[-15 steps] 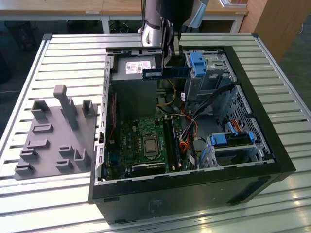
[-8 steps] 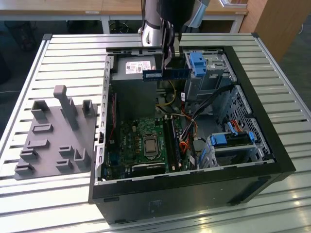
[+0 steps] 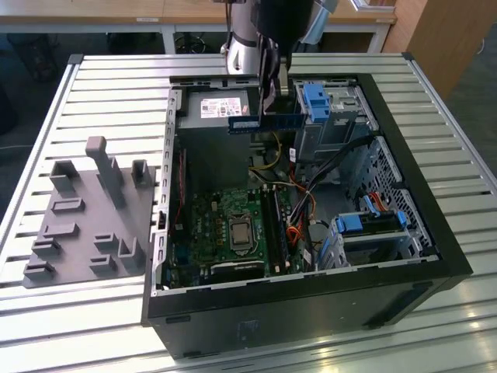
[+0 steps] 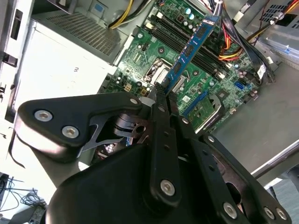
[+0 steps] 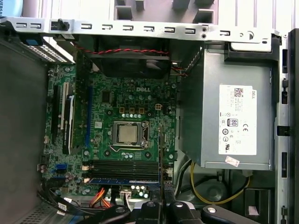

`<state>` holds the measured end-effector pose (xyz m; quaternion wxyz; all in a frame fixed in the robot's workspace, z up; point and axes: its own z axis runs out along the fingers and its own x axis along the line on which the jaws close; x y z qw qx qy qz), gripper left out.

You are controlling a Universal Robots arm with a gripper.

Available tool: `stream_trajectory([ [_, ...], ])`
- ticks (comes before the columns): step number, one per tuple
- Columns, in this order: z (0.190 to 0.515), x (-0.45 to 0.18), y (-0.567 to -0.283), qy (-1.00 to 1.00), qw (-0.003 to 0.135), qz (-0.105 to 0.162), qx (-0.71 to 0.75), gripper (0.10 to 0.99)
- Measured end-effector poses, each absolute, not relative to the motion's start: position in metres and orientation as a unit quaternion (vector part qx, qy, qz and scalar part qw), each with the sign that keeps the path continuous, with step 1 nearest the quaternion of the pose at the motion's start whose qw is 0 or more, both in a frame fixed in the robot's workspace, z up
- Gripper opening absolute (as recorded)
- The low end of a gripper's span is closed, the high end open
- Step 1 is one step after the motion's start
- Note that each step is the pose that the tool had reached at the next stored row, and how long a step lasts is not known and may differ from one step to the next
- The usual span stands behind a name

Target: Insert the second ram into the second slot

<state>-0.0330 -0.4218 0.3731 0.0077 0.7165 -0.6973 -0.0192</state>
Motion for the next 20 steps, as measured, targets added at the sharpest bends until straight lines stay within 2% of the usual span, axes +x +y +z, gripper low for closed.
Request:
stream_trajectory([
  [13,0.373,-0.033,-0.442,-0.697,0.008,-0.019,0.716,0.137],
  [20,0.373,-0.033,-0.443,-0.702,0.008,-0.019,0.712,0.137],
])
